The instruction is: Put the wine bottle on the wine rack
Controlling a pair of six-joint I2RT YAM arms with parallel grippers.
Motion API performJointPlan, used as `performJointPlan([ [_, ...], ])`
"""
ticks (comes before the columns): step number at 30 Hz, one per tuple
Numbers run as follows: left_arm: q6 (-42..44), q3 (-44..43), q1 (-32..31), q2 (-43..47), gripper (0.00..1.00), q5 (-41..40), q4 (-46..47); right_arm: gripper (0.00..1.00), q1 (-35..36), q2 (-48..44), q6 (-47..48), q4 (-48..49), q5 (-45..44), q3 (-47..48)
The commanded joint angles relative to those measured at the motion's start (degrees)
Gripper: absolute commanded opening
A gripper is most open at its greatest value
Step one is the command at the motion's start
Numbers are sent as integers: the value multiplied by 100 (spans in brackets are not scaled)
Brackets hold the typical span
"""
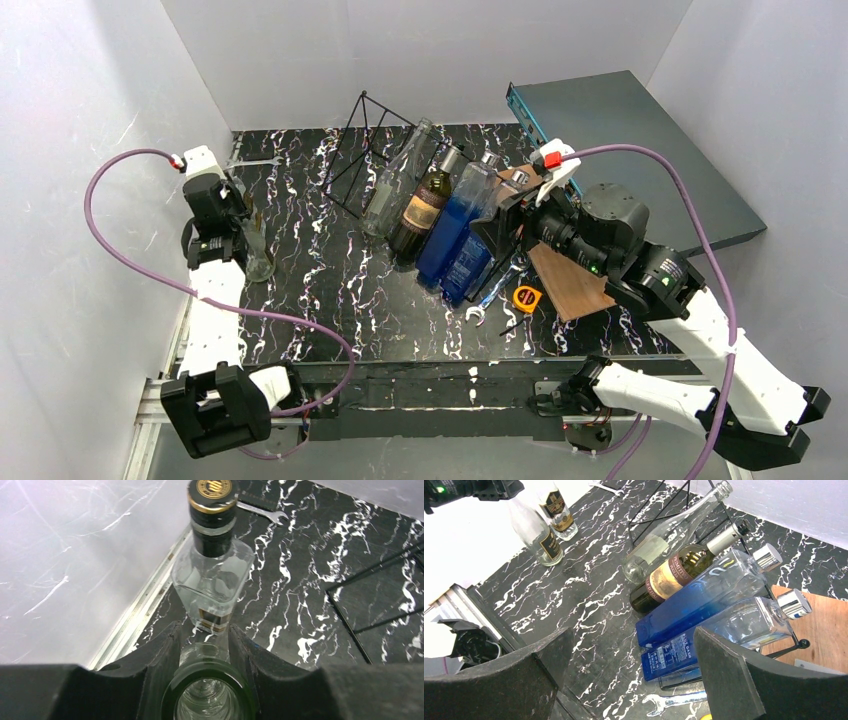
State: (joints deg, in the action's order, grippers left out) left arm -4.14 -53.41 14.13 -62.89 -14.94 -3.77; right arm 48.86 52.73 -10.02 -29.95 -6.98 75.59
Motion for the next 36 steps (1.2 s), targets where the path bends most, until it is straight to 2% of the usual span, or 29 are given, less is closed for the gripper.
performJointPlan([
  [1, 68, -461, 0, 49, 10, 906, -504, 98, -17, -71, 199, 161, -193, -12],
  [8, -181, -620, -161, 122, 2, 1988, -304, 98, -17, -27, 264, 157, -218, 0],
  [11, 142, -868, -632, -30, 0, 1637, -236, 98, -17, -35, 272, 174, -291, -34],
  [14, 573, -1121, -1226, -269, 0, 769, -116, 99, -17, -42, 281, 166, -333, -45],
  [23, 573, -2098, -1779, -1164, 0, 981, 25, 99, -17, -64, 294, 31, -480, 56],
  [36, 588, -3269, -2383, -2341, 0, 873, 116, 98, -17, -48, 317, -21, -627, 96],
])
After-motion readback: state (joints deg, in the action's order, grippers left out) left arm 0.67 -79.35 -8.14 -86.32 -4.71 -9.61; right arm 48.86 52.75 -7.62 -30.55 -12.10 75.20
